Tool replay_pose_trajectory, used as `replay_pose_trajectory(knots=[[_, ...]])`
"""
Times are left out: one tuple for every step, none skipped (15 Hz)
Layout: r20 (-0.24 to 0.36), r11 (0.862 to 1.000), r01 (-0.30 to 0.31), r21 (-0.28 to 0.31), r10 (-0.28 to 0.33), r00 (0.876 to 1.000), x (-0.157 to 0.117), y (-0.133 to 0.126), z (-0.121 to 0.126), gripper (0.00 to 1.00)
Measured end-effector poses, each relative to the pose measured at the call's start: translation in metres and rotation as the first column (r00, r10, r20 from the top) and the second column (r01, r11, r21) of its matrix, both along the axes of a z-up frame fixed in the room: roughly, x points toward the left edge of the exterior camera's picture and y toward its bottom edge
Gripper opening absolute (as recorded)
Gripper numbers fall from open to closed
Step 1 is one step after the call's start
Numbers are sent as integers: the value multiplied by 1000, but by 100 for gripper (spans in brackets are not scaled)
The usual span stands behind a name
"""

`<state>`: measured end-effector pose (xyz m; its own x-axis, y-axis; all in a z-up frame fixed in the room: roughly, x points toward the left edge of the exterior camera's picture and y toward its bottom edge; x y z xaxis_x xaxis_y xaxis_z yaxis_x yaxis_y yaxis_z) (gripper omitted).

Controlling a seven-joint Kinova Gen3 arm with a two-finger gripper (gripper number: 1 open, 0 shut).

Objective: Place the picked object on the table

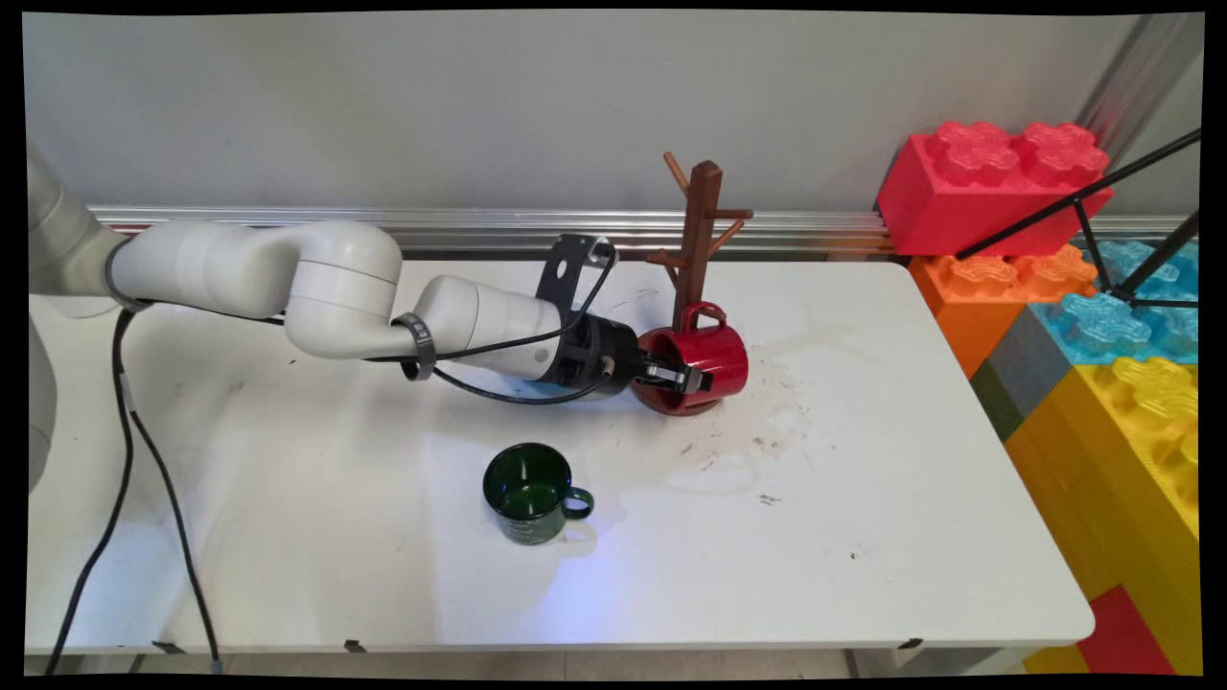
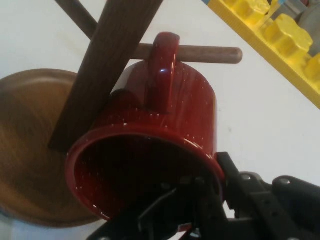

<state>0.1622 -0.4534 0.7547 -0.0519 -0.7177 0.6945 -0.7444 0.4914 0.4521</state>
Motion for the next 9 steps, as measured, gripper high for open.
replay_pose_trajectory(knots=[[-2, 1000, 1, 1, -1, 1000, 0, 0, 1, 0], [-6, 1000, 2, 2, -2, 1000, 0, 0, 3, 0], [-9, 1000, 2, 3, -2, 1000, -1, 1, 4, 0], [-12, 1000, 3, 4, -3, 1000, -1, 1, 5, 0], [-15, 1000, 4, 5, -4, 1000, -2, 1, 7, 0], [-18, 1000, 5, 6, -5, 1000, -2, 2, 8, 0], [-22, 1000, 6, 7, -6, 1000, -3, 3, 10, 0], [-24, 1000, 7, 8, -7, 1000, -4, 3, 11, 0], [-29, 1000, 9, 10, -9, 1000, -5, 4, 13, 0]])
